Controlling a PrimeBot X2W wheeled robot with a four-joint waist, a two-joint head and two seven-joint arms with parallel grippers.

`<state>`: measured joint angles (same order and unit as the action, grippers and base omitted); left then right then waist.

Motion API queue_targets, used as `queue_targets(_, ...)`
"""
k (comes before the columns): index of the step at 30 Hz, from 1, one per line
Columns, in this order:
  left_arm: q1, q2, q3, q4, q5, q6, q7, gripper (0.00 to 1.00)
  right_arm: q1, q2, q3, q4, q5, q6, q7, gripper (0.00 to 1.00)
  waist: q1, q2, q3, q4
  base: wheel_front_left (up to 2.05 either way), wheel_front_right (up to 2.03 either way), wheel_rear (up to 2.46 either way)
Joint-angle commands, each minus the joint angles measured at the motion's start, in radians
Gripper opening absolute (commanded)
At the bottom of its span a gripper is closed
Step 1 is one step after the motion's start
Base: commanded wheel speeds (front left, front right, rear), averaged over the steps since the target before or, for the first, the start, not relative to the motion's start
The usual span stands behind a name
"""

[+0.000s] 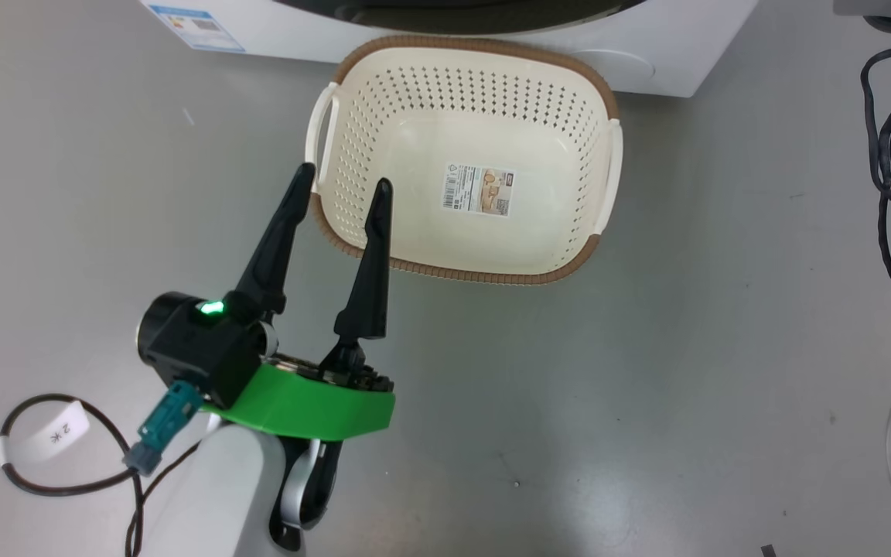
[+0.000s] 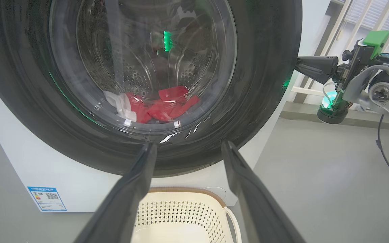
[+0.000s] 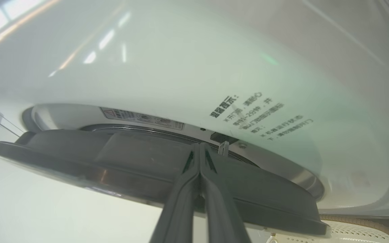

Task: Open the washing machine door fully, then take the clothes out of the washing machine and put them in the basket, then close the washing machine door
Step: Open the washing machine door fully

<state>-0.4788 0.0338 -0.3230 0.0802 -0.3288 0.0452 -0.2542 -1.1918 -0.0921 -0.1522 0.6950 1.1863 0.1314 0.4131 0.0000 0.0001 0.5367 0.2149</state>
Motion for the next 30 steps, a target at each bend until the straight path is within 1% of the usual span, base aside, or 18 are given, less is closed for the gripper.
queue_targets(1, -0.018, 0.016, 0.025, -0.030, -0.008, 0.011, -0.008, 1.00, -0.030, 0.018, 0.004, -0.023, -0.005, -0.001, 0.015, 0.00, 0.0000, -0.0001, 0.008, 0.008, 0.00, 0.00, 0.00)
queue_targets(12, -0.029, 0.016, 0.013, -0.032, -0.017, 0.016, -0.008, 1.00, -0.090, 0.013, -0.015, 0.009, -0.035, -0.001, 0.057, 0.00, 0.0000, -0.0001, 0.028, 0.032, 0.00, 0.00, 0.00)
queue_targets(16, -0.031, 0.016, 0.012, -0.032, -0.020, 0.018, -0.008, 1.00, -0.104, 0.014, -0.010, 0.020, -0.043, -0.001, 0.090, 0.00, 0.0000, -0.0001, 0.032, 0.036, 0.00, 0.00, 0.00)
queue_targets(30, -0.024, 0.016, 0.019, -0.029, -0.029, 0.023, -0.008, 1.00, -0.068, 0.023, -0.022, 0.011, -0.048, -0.001, 0.198, 0.00, 0.0000, -0.0001, 0.009, 0.031, 0.00, 0.00, 0.00)
